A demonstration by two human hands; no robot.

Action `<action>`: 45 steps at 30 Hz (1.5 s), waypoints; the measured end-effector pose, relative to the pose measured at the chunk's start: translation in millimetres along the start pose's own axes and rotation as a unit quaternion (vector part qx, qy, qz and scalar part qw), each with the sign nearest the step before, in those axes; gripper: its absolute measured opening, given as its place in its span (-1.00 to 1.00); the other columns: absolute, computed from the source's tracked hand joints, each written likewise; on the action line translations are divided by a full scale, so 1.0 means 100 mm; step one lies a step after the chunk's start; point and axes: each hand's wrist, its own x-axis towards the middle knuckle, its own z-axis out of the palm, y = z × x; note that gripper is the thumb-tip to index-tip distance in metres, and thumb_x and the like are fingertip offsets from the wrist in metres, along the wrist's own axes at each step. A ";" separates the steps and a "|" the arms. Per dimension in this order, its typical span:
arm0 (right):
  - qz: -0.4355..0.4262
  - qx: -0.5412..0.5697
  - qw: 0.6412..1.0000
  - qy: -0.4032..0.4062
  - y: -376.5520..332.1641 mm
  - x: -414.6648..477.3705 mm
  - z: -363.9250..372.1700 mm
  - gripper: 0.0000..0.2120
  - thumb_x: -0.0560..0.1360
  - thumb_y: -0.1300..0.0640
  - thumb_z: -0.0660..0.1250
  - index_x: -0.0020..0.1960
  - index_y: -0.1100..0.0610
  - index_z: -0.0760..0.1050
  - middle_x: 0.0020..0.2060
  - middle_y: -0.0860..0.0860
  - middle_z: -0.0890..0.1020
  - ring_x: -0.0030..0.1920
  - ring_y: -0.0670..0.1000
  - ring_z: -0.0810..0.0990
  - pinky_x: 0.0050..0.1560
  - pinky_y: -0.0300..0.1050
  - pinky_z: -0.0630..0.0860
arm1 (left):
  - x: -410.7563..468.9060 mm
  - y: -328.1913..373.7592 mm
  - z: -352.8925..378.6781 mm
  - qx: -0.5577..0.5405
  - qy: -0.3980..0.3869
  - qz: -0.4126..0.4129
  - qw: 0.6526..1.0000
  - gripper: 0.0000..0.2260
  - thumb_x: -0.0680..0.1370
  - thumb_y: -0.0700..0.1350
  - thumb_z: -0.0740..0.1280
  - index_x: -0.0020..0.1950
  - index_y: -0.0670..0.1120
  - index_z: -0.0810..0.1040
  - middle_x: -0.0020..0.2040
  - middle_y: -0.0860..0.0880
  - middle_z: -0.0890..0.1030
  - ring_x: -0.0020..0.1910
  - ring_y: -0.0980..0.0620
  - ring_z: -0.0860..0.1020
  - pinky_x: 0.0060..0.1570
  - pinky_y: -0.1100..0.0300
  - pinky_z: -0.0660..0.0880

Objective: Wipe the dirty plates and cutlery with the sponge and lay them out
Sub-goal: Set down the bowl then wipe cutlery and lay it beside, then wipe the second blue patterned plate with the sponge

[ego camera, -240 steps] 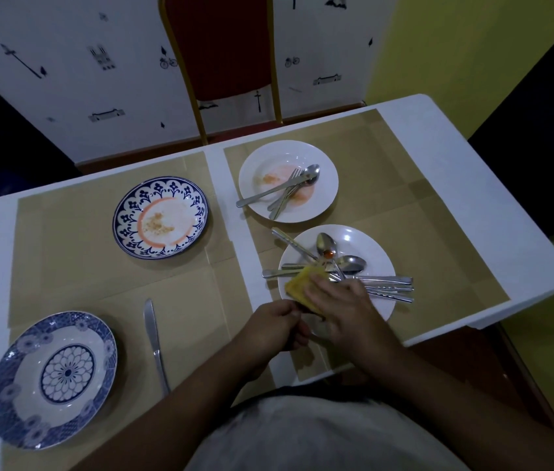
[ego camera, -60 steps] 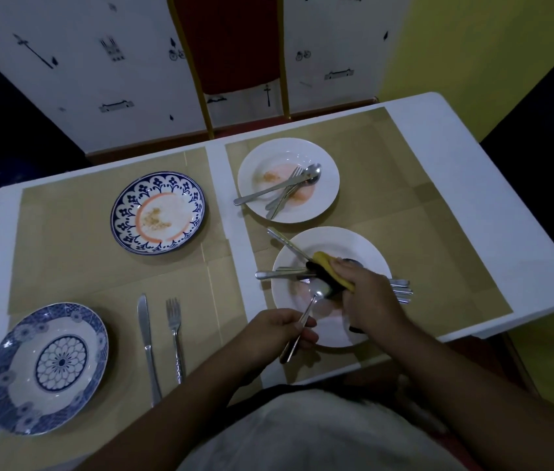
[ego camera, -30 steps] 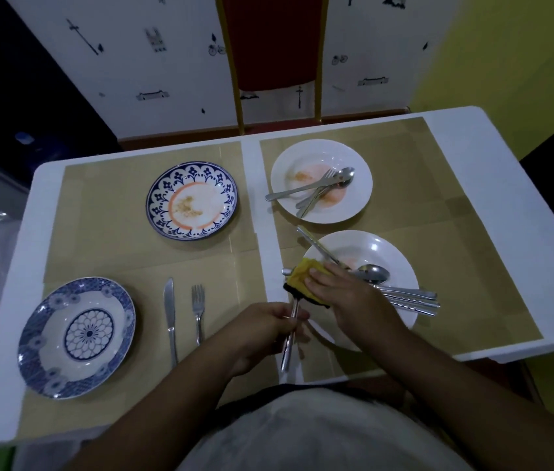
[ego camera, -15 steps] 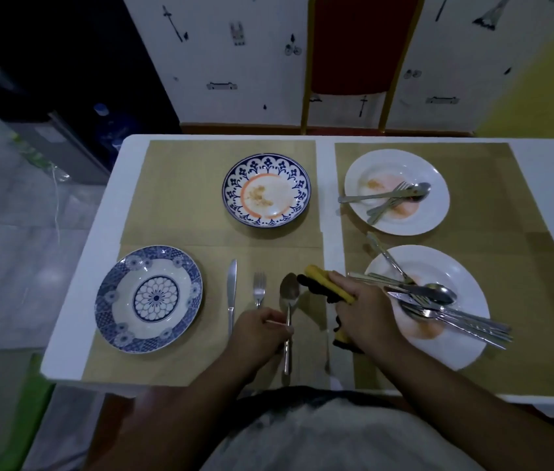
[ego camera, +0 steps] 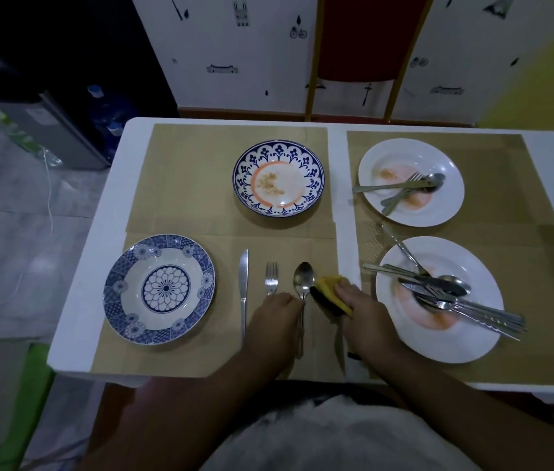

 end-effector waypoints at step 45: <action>-0.136 0.069 0.986 0.071 -1.00 1.08 -0.68 -0.33 0.36 0.55 0.20 0.33 0.00 0.47 0.38 0.08 0.43 0.36 0.06 0.40 0.36 -0.19 0.32 | 1.10 -0.20 -0.78 -0.126 0.166 -0.167 0.964 -0.73 0.53 -0.05 0.39 0.21 -0.08 0.59 0.07 -0.06 0.66 0.08 -0.06 0.60 0.01 0.19 0.46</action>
